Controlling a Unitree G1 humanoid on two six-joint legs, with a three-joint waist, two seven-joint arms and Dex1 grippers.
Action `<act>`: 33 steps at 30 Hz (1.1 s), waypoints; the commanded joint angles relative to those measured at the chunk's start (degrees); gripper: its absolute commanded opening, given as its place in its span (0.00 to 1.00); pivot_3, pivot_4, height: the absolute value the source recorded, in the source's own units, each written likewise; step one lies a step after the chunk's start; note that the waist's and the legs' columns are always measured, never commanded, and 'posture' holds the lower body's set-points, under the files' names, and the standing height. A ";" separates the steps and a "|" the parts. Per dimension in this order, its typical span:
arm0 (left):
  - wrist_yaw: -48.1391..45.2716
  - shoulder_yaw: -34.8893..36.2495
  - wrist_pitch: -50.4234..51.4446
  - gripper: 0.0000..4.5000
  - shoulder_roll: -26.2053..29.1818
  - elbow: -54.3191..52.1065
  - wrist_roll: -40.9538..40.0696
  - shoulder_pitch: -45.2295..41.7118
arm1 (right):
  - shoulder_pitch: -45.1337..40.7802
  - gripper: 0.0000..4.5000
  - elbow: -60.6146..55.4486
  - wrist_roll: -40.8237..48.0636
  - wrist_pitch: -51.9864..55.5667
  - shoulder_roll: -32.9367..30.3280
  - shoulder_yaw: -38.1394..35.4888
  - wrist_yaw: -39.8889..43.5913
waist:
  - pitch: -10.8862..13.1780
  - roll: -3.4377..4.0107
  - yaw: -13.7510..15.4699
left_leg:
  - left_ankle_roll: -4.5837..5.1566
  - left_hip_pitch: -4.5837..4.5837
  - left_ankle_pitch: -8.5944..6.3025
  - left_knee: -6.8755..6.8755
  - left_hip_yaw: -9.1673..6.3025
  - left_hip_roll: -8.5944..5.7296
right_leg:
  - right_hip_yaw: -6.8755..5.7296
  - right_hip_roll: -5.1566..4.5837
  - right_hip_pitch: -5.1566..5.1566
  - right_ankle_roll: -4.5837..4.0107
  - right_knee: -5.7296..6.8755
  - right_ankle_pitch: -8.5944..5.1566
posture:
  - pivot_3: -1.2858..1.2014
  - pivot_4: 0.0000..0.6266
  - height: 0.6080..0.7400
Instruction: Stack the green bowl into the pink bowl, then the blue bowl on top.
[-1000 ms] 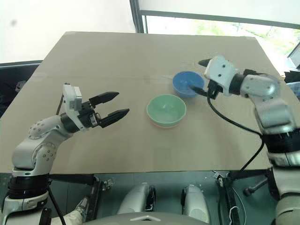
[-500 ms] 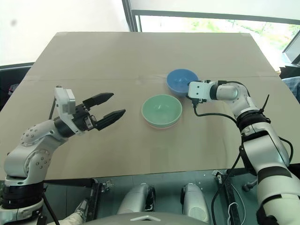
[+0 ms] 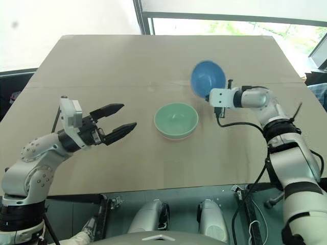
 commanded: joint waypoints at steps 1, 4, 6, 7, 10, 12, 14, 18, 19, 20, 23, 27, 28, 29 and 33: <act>-5.24 1.44 -1.71 1.00 2.18 1.06 -1.47 0.38 | 7.77 0.01 -33.44 19.80 22.19 -6.20 -5.96 10.81 | 0.04 0.09 0.68 | 0.00 -0.04 0.00 -0.05 -0.04 0.02 | -0.03 0.00 -0.02 0.00 0.06 0.00 | 0.52 0.24 1.00; -9.44 2.47 -3.64 1.00 2.95 2.60 -2.16 1.68 | 13.08 0.01 -51.57 26.89 34.82 -9.72 -7.10 11.61 | 0.06 0.11 0.89 | 0.00 -0.04 -0.01 -0.10 -0.02 0.03 | -0.06 -0.02 -0.03 -0.01 0.04 0.00 | 0.52 0.24 1.00; -10.45 2.57 -4.16 1.00 3.01 4.83 -1.71 1.52 | 16.47 0.01 -60.78 30.33 42.44 -10.16 -5.78 10.72 | 0.04 0.09 1.01 | 0.02 0.02 -0.02 -0.04 0.01 0.02 | -0.04 -0.05 -0.01 -0.01 0.01 -0.01 | 0.52 0.24 1.00; -10.72 2.35 -4.52 1.00 2.95 5.60 -1.33 1.24 | 17.82 0.01 -62.94 30.07 44.38 -10.07 -4.50 10.52 | 0.02 0.05 1.05 | 0.02 0.02 -0.02 -0.01 0.00 0.01 | -0.05 -0.06 -0.02 -0.01 -0.05 -0.01 | 0.52 0.24 1.00; -11.00 1.47 -4.74 1.00 2.73 6.04 -1.18 0.33 | 20.10 0.20 -62.28 25.19 44.36 -8.60 -1.88 8.90 | -0.07 -0.13 1.12 | 0.03 0.08 -0.02 0.12 0.00 -0.01 | -0.03 -0.08 0.01 -0.01 0.12 0.00 | 0.52 0.24 1.00; -11.15 1.24 -4.95 1.00 2.83 6.07 -0.99 0.16 | 20.45 0.40 -61.86 23.74 43.96 -8.50 -2.08 8.49 | -0.07 -0.13 1.26 | 0.08 0.07 -0.03 0.18 0.00 -0.09 | 0.00 -0.18 0.00 -0.01 0.20 0.01 | 0.52 0.24 1.00; -11.29 1.39 -4.99 1.00 3.02 6.32 -0.81 0.29 | 20.38 0.57 -62.14 24.00 44.99 -7.91 -3.76 6.79 | -0.08 -0.14 1.33 | 0.11 0.07 -0.04 0.21 0.00 -0.13 | 0.01 -0.20 -0.01 -0.01 0.23 0.01 | 0.52 0.24 1.00; -9.02 1.45 -5.95 1.00 2.07 4.97 1.03 1.33 | 23.09 0.97 -63.24 25.46 46.68 -8.16 -10.64 2.20 | -0.07 -0.13 1.44 | 0.10 -0.02 -0.03 0.13 0.00 -0.09 | -0.01 -0.16 -0.10 -0.02 0.20 0.00 | 0.52 0.24 1.00; -7.65 1.61 -6.13 1.00 1.52 4.30 1.49 1.71 | 24.69 0.97 -63.58 25.30 46.87 -8.12 -13.38 -0.03 | -0.08 -0.14 1.65 | 0.10 -0.03 -0.03 0.11 0.00 -0.10 | -0.02 -0.15 -0.09 -0.02 0.20 0.00 | 0.52 0.24 1.00; -6.50 1.87 -5.93 1.00 1.11 3.72 1.47 2.18 | 26.21 0.97 -63.98 25.13 47.32 -8.13 -15.59 -1.86 | -0.08 -0.14 1.87 | 0.10 -0.06 -0.04 0.06 0.00 -0.10 | -0.04 -0.15 -0.09 -0.02 0.21 0.00 | 0.52 0.24 1.00; -3.88 3.31 -5.06 1.00 0.58 1.43 0.86 4.61 | 34.42 0.97 -63.83 25.61 48.74 -10.32 -23.29 -3.33 | -0.08 -0.14 2.50 | 0.13 -0.12 -0.05 0.04 0.03 -0.11 | -0.04 -0.17 -0.08 -0.01 0.19 0.00 | 0.52 0.24 1.00; -2.29 5.48 -4.62 1.00 1.39 -2.23 0.95 8.91 | 46.13 0.99 -62.57 29.49 50.44 -12.60 -33.53 -0.68 | -0.08 -0.15 2.66 | 0.14 -0.06 -0.06 0.06 -0.01 -0.10 | -0.08 -0.16 0.00 -0.01 -0.06 0.00 | 0.52 0.24 1.00; -2.00 6.00 -4.18 1.00 1.71 -2.92 0.86 9.84 | 47.93 0.99 -62.50 31.15 51.79 -12.89 -35.73 -0.32 | -0.08 -0.14 2.63 | 0.14 -0.03 -0.06 0.05 -0.01 -0.09 | -0.08 -0.16 0.02 -0.01 -0.06 0.00 | 0.52 0.24 1.00; -2.14 6.67 -3.50 1.00 2.17 -3.23 0.19 10.50 | 49.38 0.99 -62.51 32.66 52.87 -13.12 -37.74 0.08 | -0.07 -0.13 2.52 | 0.15 -0.01 -0.06 0.05 0.02 -0.10 | -0.04 -0.17 0.04 -0.01 -0.06 0.00 | 0.52 0.24 1.00; -3.58 9.04 -2.48 1.00 4.19 -2.98 -1.42 11.98 | 53.79 0.99 -64.32 34.77 54.65 -14.10 -42.54 -0.06 | -0.09 -0.11 2.17 | 0.14 0.25 -0.06 0.07 0.14 -0.01 | 0.16 -0.09 0.05 -0.03 0.19 -0.01 | 0.52 0.24 1.00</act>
